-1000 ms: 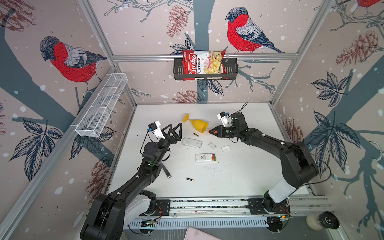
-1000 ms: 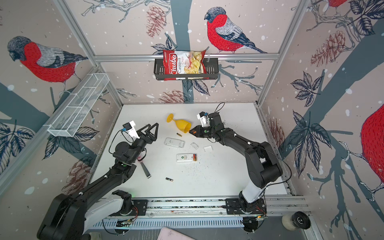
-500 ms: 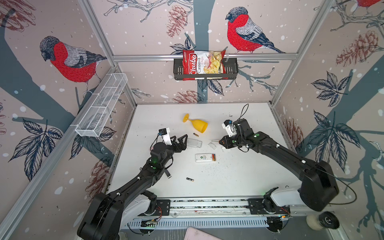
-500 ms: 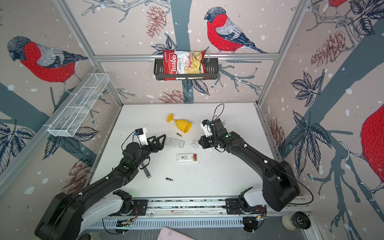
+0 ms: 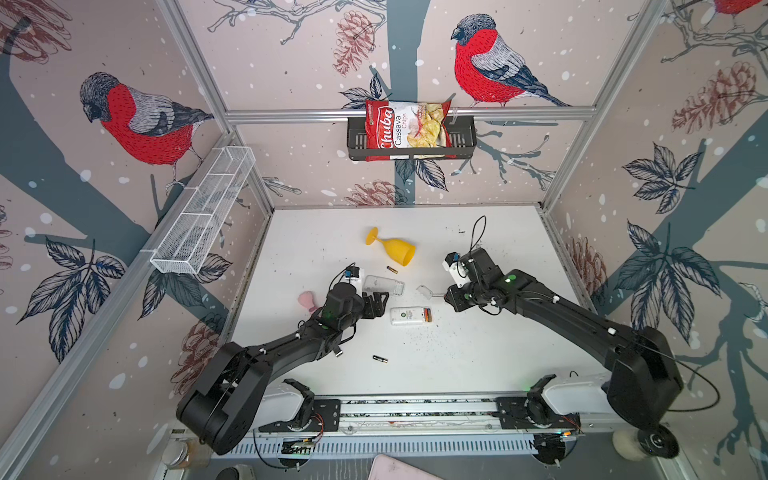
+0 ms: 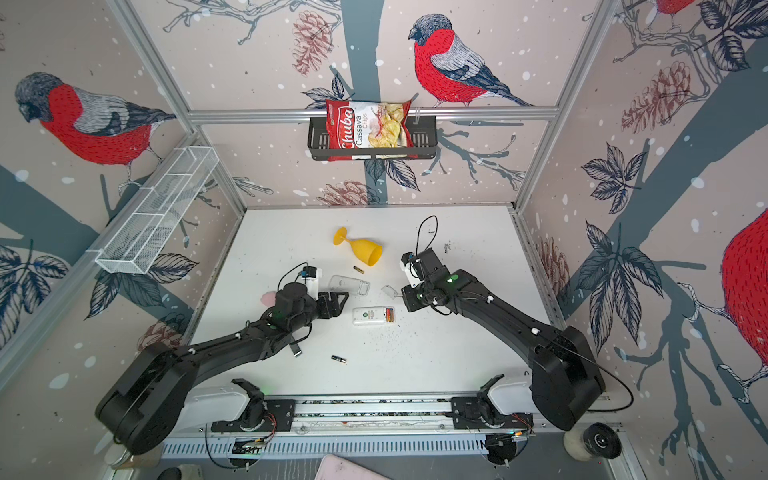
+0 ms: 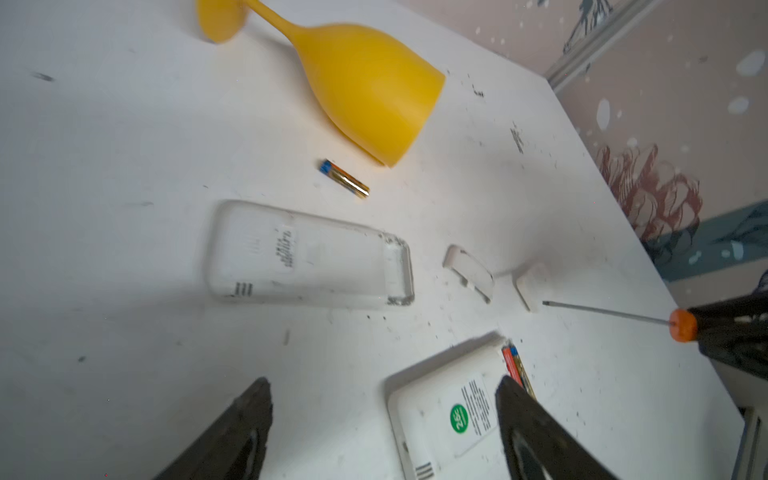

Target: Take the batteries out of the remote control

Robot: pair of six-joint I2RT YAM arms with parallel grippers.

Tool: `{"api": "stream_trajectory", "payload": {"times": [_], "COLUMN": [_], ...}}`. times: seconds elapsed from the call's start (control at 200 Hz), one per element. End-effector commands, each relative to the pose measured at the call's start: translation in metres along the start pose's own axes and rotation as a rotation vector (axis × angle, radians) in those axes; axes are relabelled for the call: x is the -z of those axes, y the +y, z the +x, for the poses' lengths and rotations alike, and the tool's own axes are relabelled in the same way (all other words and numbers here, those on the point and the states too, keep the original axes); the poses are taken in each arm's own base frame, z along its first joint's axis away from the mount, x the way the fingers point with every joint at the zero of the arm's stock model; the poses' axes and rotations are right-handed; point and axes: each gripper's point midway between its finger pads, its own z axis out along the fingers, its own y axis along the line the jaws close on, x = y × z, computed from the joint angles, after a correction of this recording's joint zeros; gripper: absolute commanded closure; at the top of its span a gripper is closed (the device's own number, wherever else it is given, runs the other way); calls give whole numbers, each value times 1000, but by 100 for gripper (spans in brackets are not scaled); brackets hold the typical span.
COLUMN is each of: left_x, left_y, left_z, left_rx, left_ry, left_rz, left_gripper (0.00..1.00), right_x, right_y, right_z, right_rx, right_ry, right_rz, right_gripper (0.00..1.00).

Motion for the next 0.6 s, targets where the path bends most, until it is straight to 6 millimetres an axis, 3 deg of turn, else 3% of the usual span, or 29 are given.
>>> {"api": "stream_trajectory", "payload": {"times": [0.0, 0.345, 0.595], "left_x": [-5, -5, -12], "left_y": [-6, -23, -26], "left_z": [12, 55, 64], "left_rx": [-74, -220, -283], "left_ry": [32, 150, 189], "left_rz": [-35, -81, -106], "left_gripper": [16, 9, 8], "right_x": [-4, -5, -8], "right_y": [1, 9, 16], "right_z": [10, 24, 30], "right_rx": [30, 44, 63], "right_ry": [40, 76, 97], "right_rz": [25, 24, 15], "right_gripper": [100, 100, 100]}}
